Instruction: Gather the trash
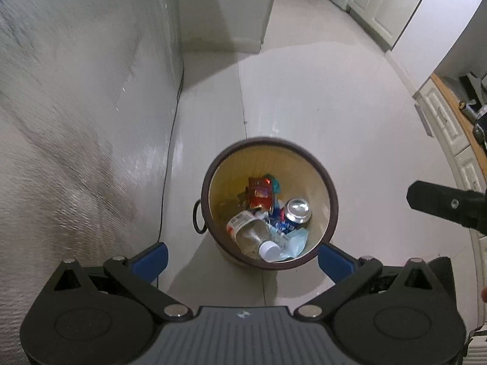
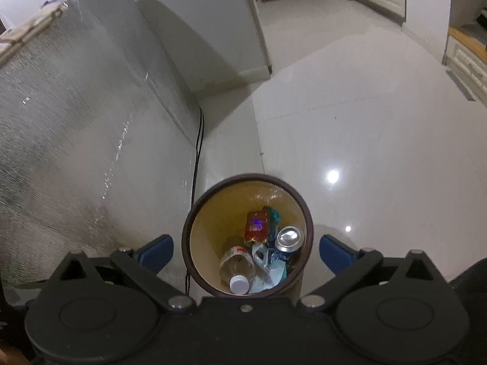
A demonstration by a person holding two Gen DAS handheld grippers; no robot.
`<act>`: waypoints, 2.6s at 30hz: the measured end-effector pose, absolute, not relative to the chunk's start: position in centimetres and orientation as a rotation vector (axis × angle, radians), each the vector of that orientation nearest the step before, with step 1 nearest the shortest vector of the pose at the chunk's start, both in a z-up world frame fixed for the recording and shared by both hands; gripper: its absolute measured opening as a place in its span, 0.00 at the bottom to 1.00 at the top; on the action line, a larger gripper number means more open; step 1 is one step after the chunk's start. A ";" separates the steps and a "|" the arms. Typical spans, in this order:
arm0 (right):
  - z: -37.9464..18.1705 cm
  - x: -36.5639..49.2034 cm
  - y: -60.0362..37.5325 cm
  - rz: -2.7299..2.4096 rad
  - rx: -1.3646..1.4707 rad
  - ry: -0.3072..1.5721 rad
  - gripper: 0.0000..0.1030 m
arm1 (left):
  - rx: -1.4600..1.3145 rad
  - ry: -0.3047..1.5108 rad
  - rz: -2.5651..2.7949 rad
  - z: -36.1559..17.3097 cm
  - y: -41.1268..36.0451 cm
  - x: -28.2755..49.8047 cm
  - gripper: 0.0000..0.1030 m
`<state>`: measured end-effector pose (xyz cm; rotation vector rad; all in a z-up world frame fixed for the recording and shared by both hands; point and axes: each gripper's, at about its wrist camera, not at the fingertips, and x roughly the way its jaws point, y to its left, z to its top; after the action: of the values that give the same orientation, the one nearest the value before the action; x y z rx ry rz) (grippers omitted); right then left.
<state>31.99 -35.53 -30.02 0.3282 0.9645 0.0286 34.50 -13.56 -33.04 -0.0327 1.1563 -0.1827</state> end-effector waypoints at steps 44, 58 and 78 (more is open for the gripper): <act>-3.2 10.8 -29.7 0.026 0.196 0.539 1.00 | 0.000 0.646 -0.179 -2.2 -6.0 13.3 1.00; -0.3 5.1 -27.1 -0.027 0.149 0.509 1.00 | 0.014 0.644 -0.148 -0.6 -2.5 8.3 1.00; -1.7 2.0 -25.8 -0.067 0.100 0.601 1.00 | 0.020 0.699 -0.131 -2.3 -1.0 5.5 1.00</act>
<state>2.05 -25.81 -1.73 0.0999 0.6009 -0.0674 5.53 -0.96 -2.33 0.0201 0.6986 -0.1312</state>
